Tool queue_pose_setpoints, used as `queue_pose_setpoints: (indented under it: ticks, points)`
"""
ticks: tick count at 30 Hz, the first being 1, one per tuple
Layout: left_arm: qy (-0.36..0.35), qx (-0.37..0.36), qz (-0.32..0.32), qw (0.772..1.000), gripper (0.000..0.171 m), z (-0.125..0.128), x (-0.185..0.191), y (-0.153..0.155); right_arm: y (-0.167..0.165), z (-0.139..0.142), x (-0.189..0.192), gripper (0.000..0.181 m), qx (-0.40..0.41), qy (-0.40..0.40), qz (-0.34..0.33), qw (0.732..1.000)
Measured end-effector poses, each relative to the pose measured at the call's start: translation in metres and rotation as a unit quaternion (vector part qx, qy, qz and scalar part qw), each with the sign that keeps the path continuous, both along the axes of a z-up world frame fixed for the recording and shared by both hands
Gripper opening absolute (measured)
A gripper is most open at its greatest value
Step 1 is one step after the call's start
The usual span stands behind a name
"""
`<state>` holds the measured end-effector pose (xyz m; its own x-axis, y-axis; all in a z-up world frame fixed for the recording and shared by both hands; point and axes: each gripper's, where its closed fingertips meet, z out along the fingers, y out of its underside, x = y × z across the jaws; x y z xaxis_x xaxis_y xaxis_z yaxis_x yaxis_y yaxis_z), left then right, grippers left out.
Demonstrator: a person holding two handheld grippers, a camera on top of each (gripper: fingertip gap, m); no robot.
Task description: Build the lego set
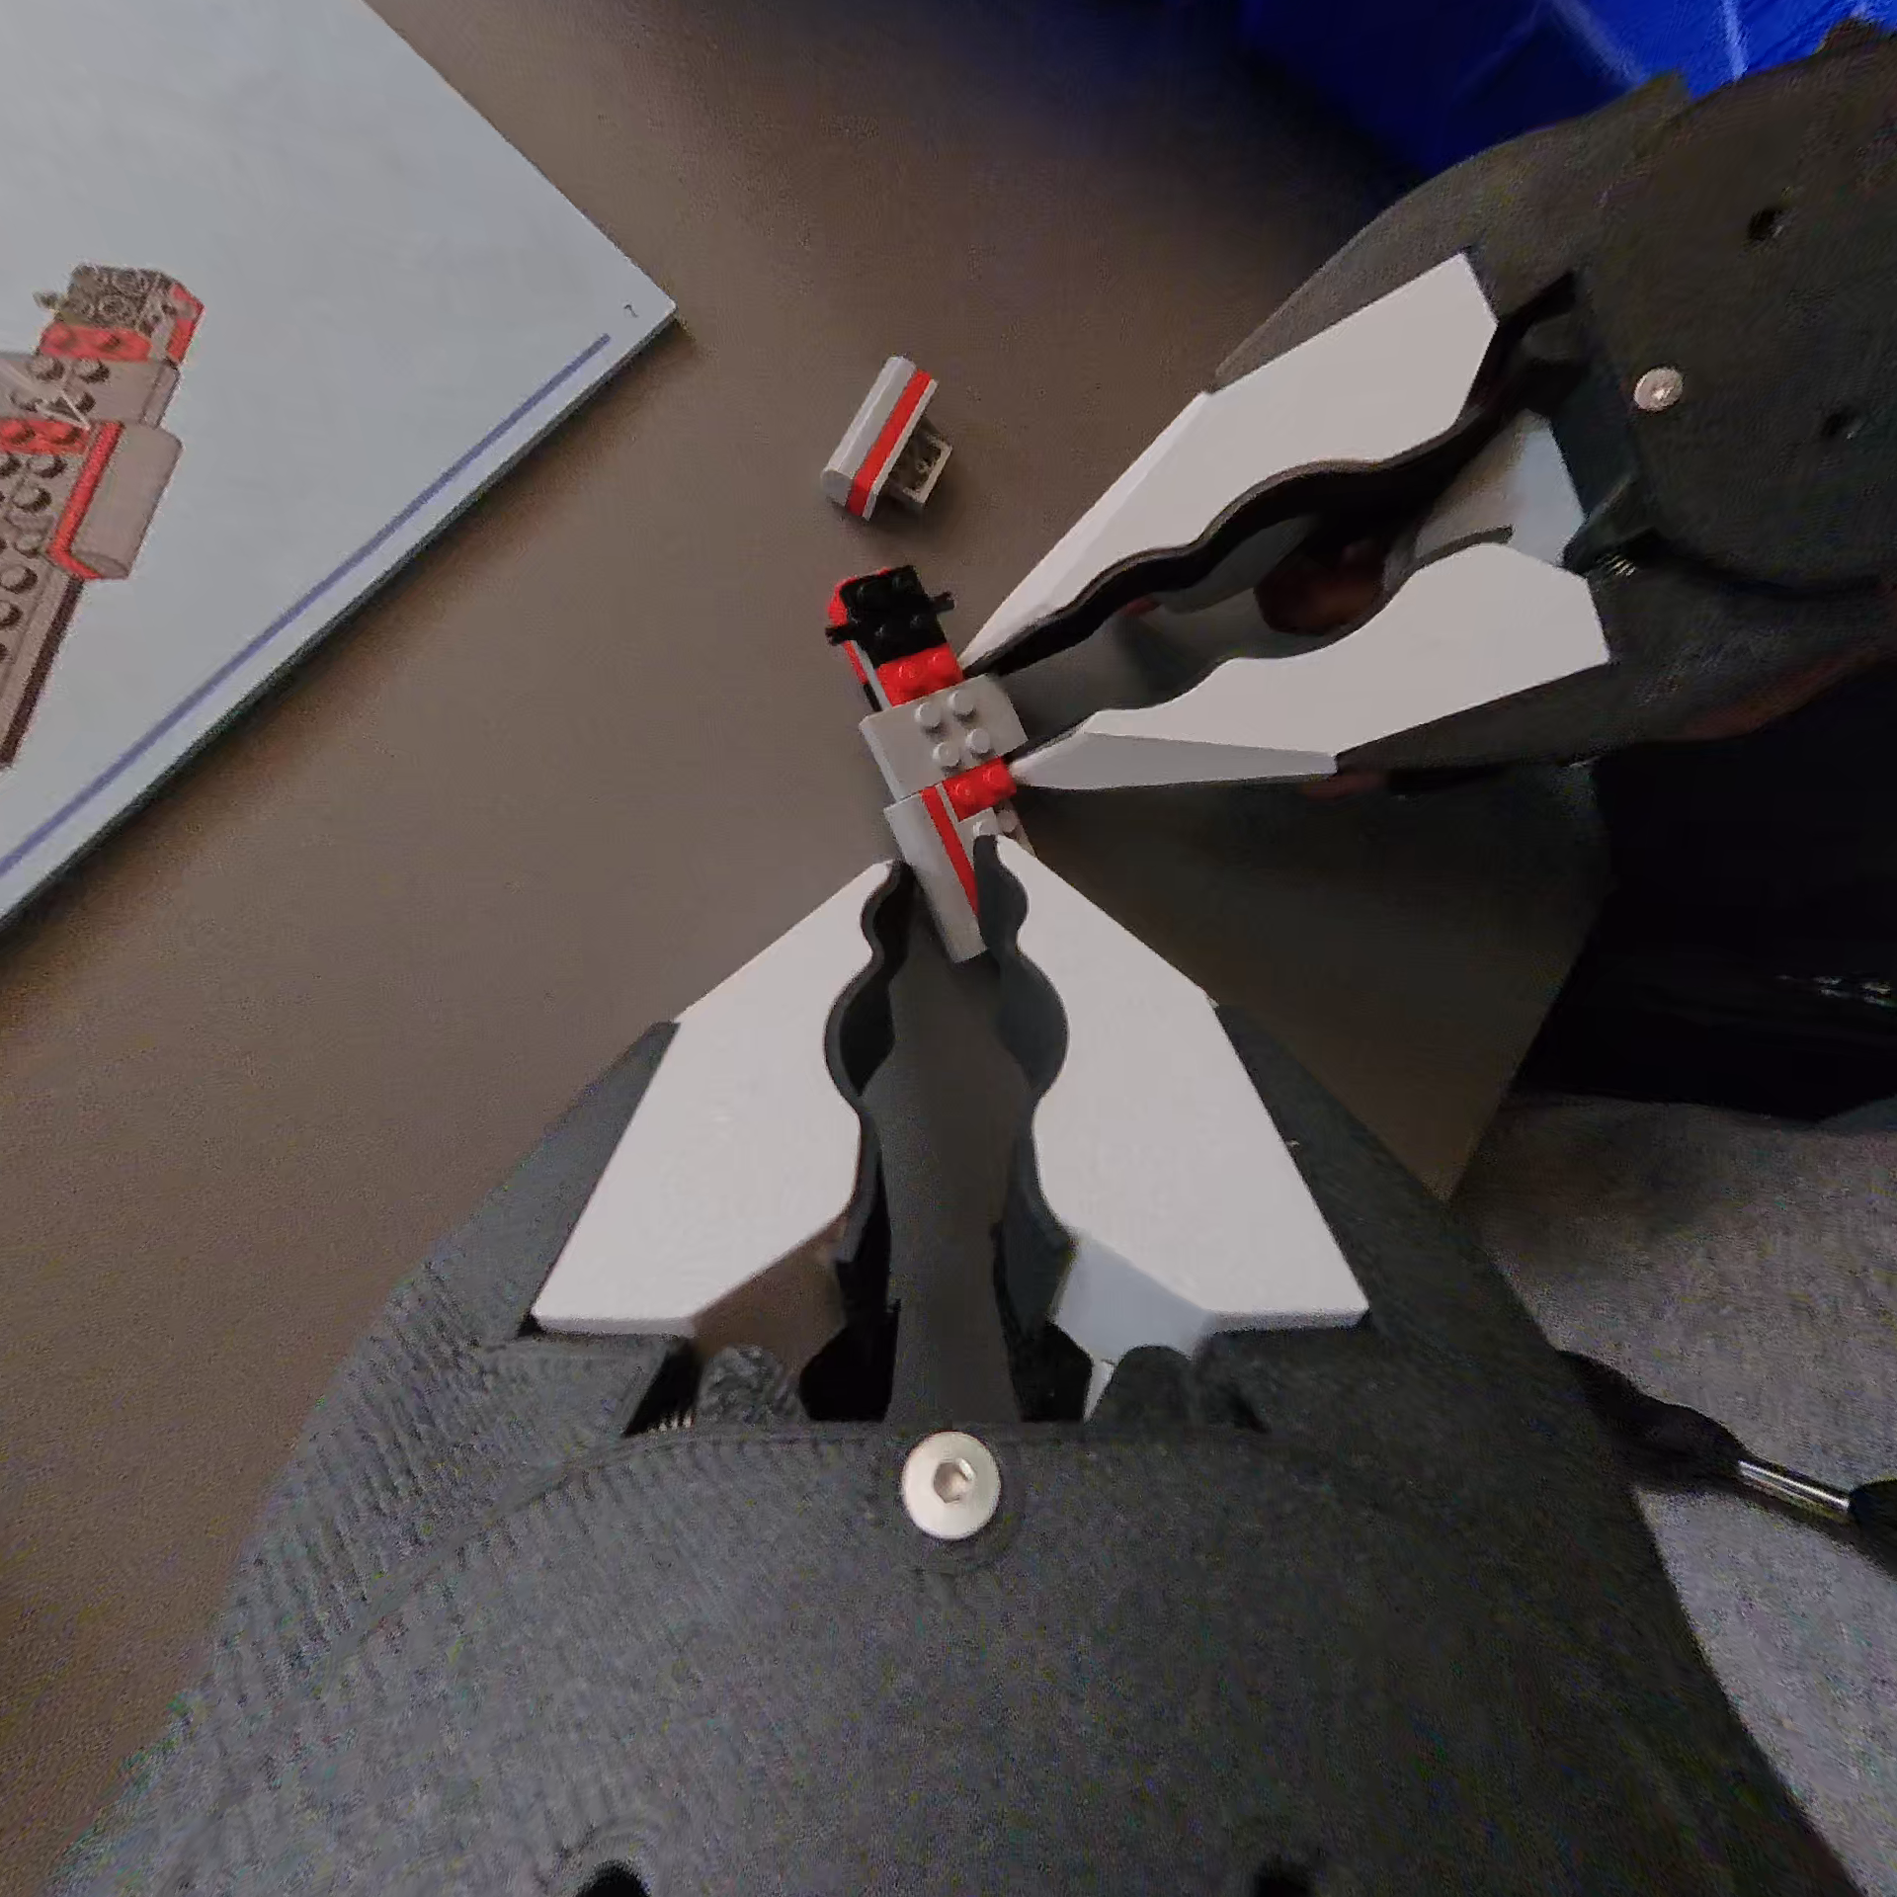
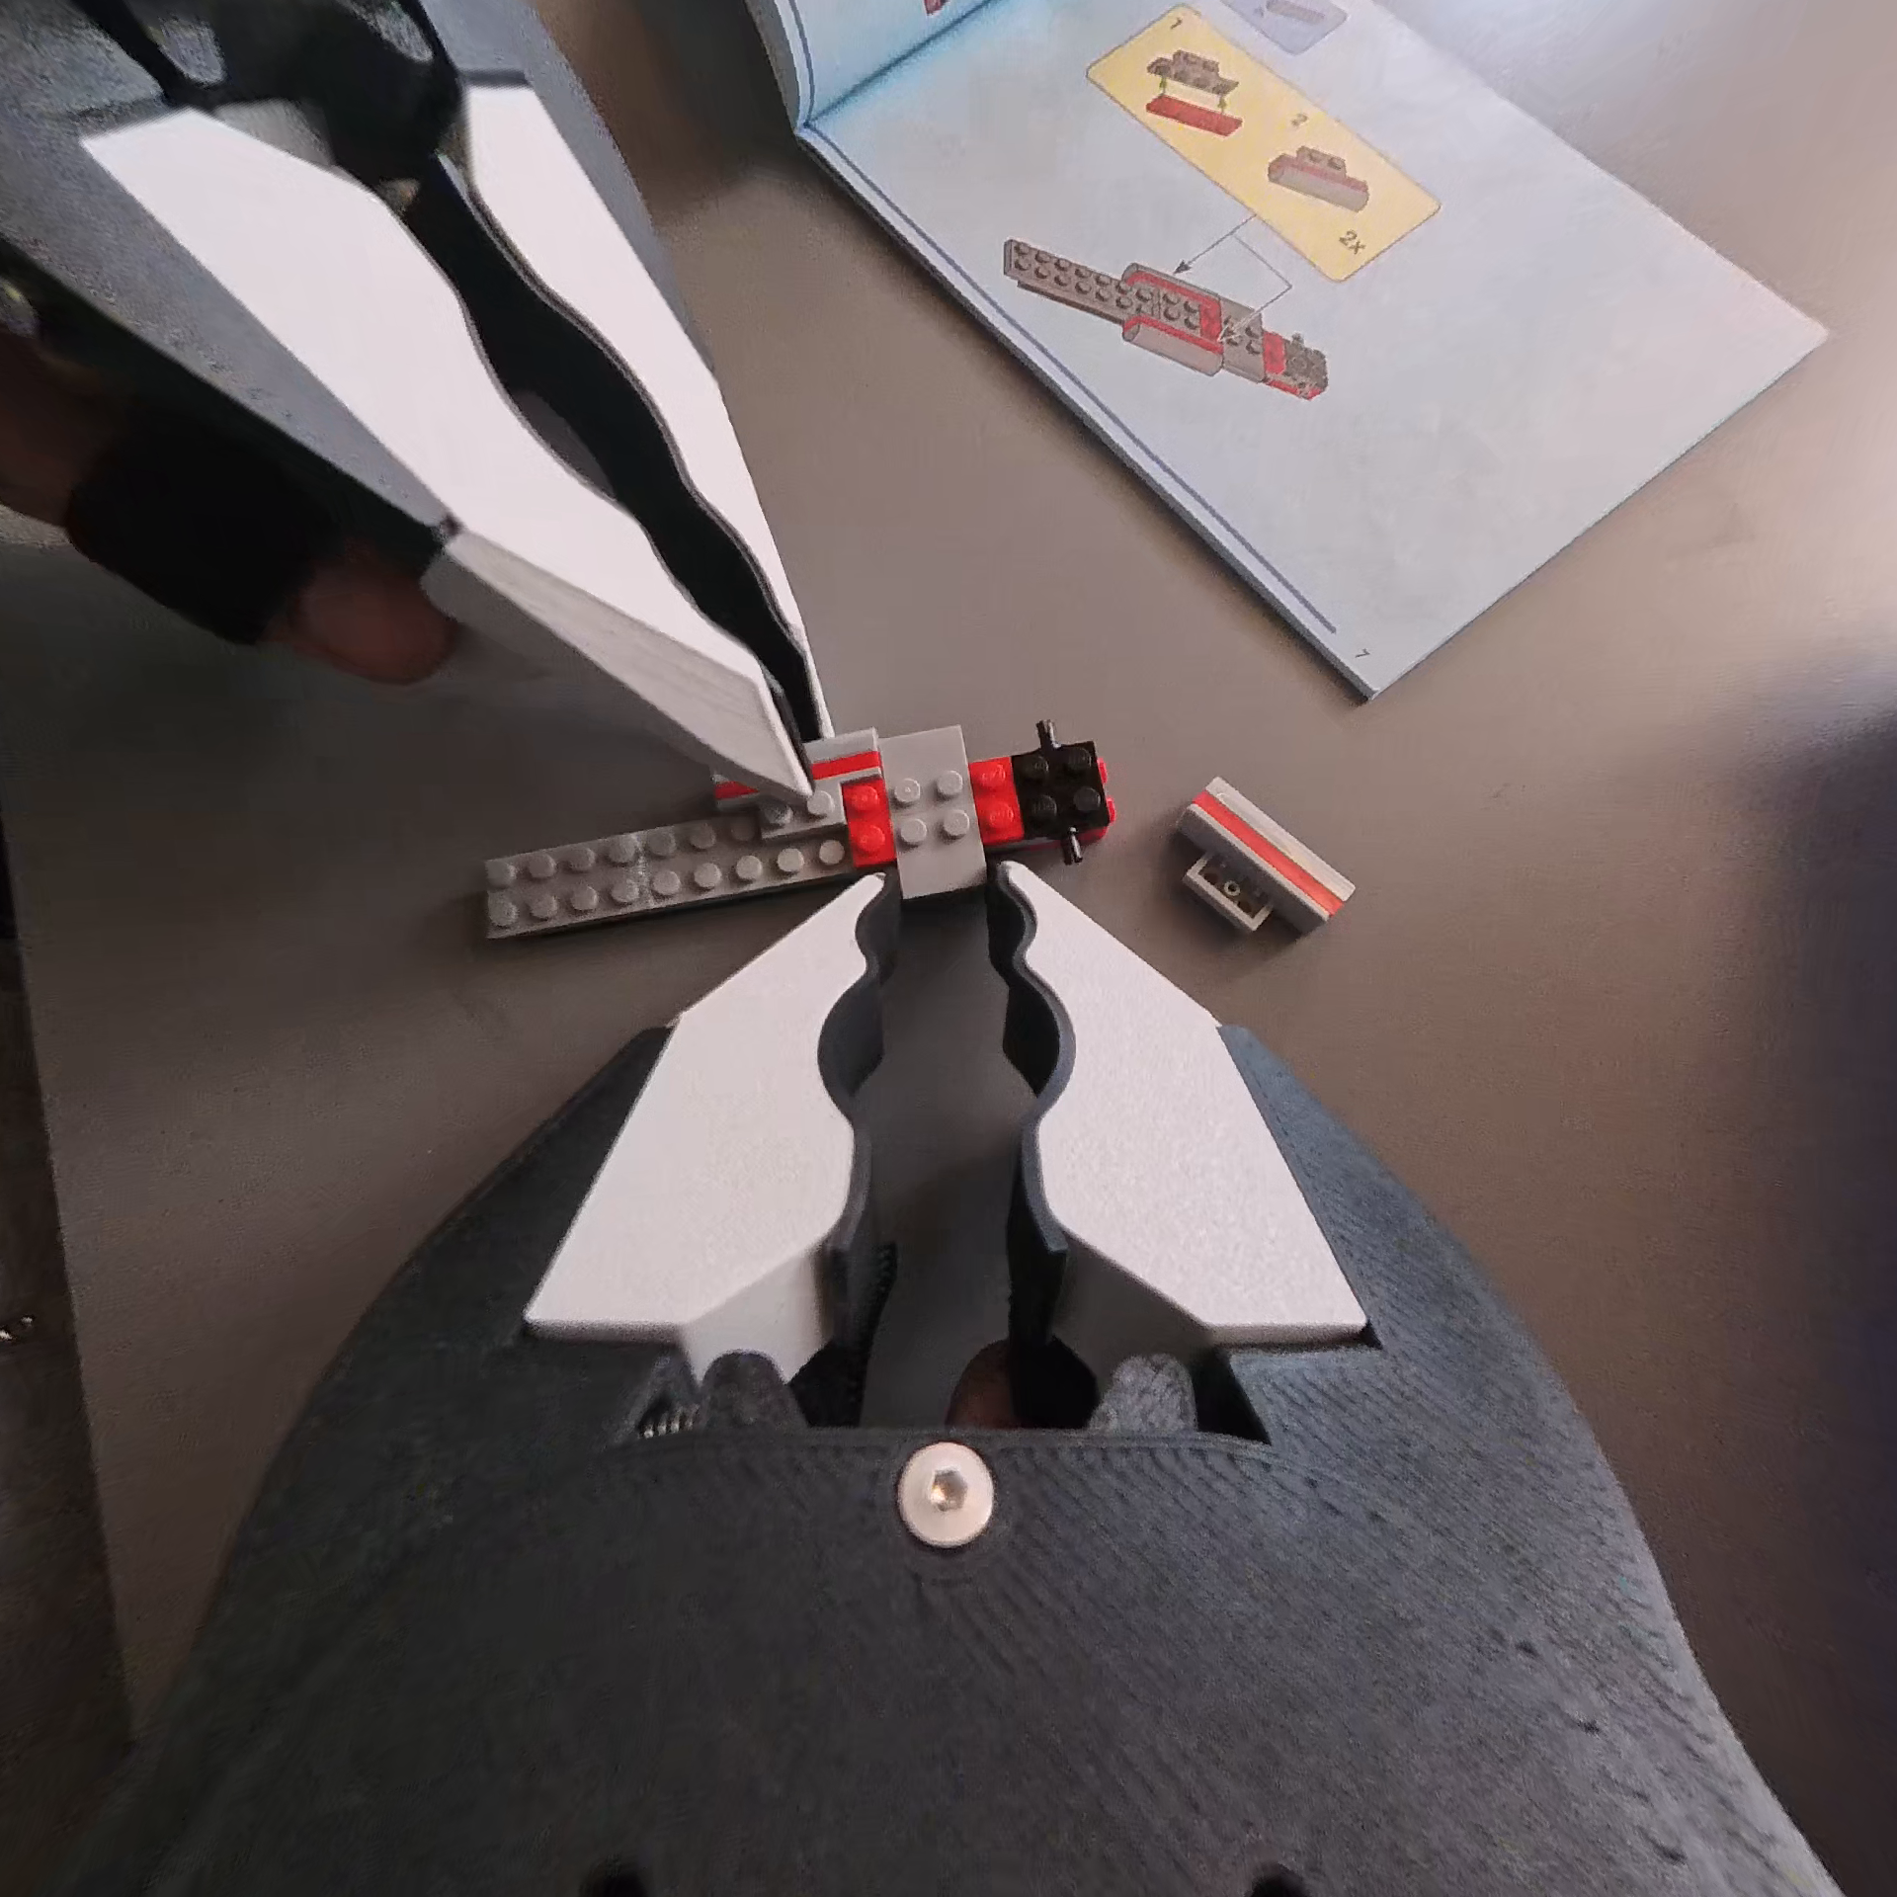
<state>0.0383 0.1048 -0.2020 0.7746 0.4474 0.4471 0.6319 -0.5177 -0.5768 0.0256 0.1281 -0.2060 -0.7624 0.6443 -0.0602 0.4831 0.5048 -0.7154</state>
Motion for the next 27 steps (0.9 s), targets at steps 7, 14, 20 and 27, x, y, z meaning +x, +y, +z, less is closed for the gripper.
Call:
queue_pose_setpoints:
  ticks: [7, 14, 20, 27]
  points:
    - [0.037, -0.042, -0.023, 0.998, 0.014, 0.000, -0.001, 0.000, 0.000, 0.000, 0.000, 0.019, -0.004, -0.004, 0.001, 1.000]
    - [-0.047, 0.035, 0.015, 0.998, 0.024, 0.006, -0.002, -0.006, 0.000, -0.001, -0.001, 0.022, 0.001, -0.003, 0.011, 1.000]
    - [-0.149, 0.121, 0.038, 0.981, 0.032, 0.014, 0.000, -0.008, -0.001, 0.005, -0.008, 0.020, -0.007, 0.021, 0.015, 1.000]
    - [-0.198, 0.191, 0.011, 0.961, 0.042, 0.028, -0.002, -0.002, -0.001, 0.026, -0.013, 0.020, -0.041, 0.093, 0.031, 0.994]
